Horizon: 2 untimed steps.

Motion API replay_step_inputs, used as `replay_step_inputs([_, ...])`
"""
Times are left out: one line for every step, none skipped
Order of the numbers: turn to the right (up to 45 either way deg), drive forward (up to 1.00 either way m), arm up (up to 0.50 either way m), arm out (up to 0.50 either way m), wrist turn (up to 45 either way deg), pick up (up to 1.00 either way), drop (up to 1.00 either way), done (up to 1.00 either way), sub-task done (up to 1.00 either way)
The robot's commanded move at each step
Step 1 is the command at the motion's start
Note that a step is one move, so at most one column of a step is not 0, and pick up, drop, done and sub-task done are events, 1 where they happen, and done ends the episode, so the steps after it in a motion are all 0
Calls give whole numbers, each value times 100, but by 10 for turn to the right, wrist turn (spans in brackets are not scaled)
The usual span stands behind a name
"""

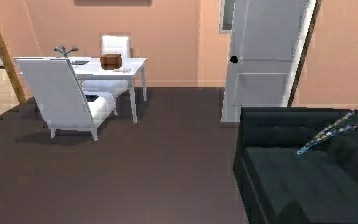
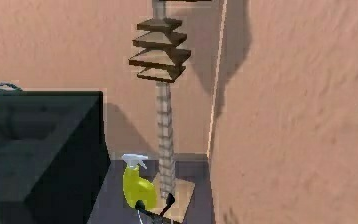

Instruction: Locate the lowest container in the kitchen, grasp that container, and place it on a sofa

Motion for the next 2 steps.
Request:
replay_step_inputs([0,15,0,0,0,0,0,0,0])
replay_step_inputs([-450,0,0,0,0,0,0,0,0])
